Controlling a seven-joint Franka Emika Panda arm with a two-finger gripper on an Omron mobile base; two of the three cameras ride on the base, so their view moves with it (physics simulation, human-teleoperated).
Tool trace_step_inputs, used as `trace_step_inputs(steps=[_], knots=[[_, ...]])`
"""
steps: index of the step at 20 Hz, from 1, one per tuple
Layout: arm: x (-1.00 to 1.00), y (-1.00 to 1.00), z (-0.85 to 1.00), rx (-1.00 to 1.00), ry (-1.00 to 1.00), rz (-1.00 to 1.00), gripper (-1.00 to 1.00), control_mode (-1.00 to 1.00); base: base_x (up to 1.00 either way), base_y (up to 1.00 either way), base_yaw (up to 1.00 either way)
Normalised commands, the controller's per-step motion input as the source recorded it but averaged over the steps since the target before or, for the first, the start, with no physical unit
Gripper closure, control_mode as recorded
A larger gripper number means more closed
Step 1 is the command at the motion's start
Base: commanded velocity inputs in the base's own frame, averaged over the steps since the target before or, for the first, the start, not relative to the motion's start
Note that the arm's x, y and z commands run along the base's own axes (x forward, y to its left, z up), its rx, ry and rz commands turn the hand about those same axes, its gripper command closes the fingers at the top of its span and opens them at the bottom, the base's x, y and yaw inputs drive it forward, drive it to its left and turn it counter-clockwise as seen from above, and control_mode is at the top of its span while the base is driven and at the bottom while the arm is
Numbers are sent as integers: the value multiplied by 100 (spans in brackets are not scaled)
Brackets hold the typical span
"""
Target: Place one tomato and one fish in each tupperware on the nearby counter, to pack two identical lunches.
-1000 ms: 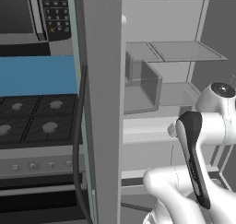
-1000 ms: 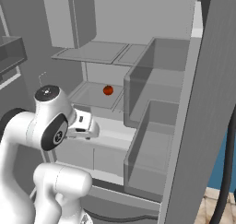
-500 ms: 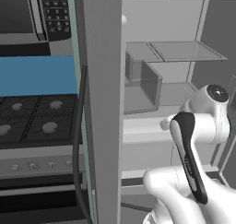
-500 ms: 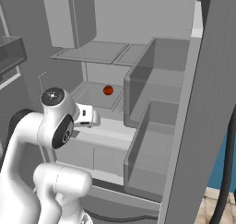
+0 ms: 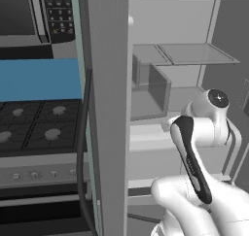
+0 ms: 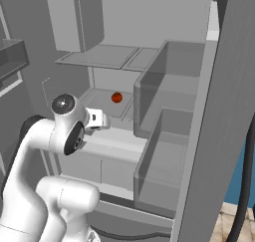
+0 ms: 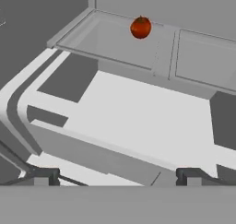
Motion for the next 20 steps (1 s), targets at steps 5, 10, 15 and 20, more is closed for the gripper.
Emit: trace_step_inputs(steps=[5,10,15,20], knots=[[50,0,0,0,0,0,-100,-100,0,0,0],[54,0,0,0,0,0,-100,-100,0,0,0],[51,0,0,0,-1,0,-100,-100,0,0,0],[51,0,0,0,-4,0,-100,-100,0,0,0]])
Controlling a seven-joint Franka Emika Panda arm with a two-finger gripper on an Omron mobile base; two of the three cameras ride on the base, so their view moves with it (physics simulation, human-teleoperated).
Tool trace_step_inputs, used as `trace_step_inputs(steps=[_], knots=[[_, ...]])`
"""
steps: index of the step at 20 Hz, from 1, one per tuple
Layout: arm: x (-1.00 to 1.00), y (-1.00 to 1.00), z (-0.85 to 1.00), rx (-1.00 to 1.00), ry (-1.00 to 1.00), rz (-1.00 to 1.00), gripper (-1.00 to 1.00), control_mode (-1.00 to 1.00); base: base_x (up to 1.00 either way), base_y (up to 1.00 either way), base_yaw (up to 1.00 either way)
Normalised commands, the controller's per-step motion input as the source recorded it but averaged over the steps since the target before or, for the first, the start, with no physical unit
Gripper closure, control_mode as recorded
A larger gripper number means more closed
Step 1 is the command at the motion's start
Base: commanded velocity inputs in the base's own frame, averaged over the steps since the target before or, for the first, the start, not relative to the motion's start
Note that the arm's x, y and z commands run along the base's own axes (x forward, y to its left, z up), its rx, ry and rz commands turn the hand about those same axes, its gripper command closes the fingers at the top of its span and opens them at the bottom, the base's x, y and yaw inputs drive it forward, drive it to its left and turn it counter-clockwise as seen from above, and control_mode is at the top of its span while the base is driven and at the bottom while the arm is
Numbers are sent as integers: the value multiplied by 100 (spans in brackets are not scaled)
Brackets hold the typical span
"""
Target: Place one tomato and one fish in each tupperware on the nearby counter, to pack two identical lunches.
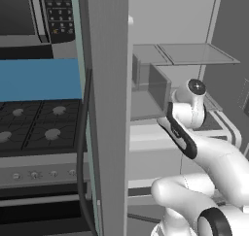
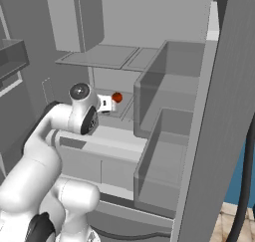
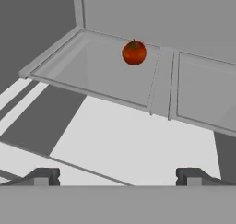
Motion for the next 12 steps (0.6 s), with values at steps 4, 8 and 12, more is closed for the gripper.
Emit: trace_step_inputs(steps=[4,8,12], knots=[[46,0,-11,0,-9,0,-100,-100,0,0,0],[42,0,-12,0,-9,0,-100,-100,0,0,0],[40,0,-3,0,-3,0,-100,-100,0,0,0]])
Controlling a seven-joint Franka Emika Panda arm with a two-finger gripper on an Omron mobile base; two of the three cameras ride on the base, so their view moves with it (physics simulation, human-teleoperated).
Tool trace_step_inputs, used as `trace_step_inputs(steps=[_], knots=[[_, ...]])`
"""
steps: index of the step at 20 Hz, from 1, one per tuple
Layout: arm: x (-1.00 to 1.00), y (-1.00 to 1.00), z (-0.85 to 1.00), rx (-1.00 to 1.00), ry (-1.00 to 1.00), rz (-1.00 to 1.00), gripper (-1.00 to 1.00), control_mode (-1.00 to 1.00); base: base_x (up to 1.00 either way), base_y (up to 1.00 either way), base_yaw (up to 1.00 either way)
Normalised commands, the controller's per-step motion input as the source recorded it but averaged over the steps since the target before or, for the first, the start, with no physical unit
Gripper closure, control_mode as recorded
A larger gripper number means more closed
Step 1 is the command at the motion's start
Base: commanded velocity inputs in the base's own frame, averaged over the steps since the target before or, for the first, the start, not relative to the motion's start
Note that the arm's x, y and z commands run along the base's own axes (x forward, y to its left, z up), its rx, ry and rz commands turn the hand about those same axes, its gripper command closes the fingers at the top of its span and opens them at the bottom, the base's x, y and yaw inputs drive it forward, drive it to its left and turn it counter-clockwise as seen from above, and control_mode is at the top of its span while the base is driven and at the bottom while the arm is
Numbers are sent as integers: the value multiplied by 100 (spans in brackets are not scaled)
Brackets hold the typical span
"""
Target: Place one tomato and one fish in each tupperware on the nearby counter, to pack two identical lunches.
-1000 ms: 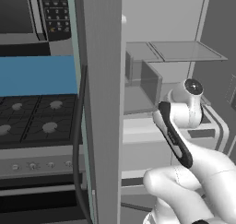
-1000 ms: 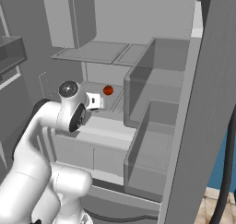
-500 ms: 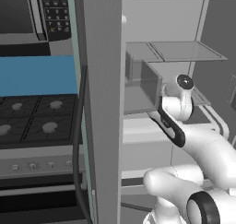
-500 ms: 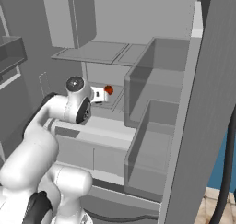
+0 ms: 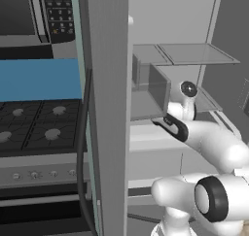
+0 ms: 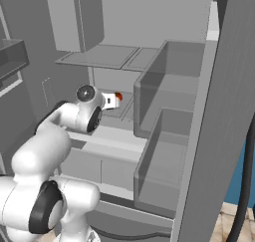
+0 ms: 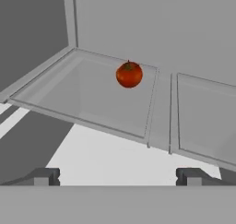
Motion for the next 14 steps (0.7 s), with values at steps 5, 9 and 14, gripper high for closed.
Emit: trace_step_inputs(steps=[5,9,14], knots=[[32,0,0,0,0,0,-100,-100,0,0,0],[28,0,0,0,0,0,-100,-100,0,0,0],[22,0,-9,0,0,0,-100,-100,0,0,0]])
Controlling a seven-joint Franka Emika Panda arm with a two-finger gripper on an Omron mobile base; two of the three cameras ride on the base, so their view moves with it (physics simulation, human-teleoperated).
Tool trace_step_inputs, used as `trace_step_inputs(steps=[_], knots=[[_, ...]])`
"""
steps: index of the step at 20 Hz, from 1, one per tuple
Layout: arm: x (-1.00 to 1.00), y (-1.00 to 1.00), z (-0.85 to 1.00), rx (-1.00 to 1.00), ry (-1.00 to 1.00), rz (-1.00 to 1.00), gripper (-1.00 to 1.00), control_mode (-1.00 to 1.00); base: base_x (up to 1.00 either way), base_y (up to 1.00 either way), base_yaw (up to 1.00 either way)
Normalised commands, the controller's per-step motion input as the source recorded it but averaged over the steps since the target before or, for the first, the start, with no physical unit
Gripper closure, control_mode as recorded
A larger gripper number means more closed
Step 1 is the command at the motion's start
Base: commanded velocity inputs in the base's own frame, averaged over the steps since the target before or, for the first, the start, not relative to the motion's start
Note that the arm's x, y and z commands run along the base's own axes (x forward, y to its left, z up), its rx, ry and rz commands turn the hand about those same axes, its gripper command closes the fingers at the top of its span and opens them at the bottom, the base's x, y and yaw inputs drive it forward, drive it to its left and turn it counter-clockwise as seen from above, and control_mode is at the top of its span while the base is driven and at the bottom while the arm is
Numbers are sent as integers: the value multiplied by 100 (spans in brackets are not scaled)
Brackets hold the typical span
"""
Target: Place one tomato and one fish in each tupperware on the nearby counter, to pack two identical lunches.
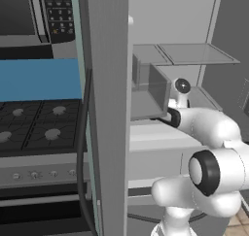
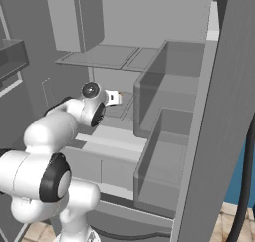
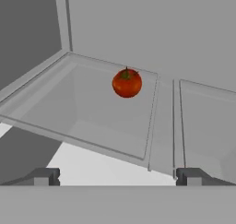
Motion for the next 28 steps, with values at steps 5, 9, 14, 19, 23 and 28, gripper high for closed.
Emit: trace_step_inputs(steps=[5,9,14,19,23,28], knots=[[22,0,-20,0,0,0,-100,-100,0,0,0],[26,0,-10,0,0,0,-100,-100,0,0,0],[26,0,0,0,0,0,-100,-100,0,0,0],[30,2,0,0,0,0,-100,-100,0,0,0],[29,3,-1,0,0,0,-100,-100,0,0,0],[27,4,-7,0,0,0,-100,-100,0,0,0]])
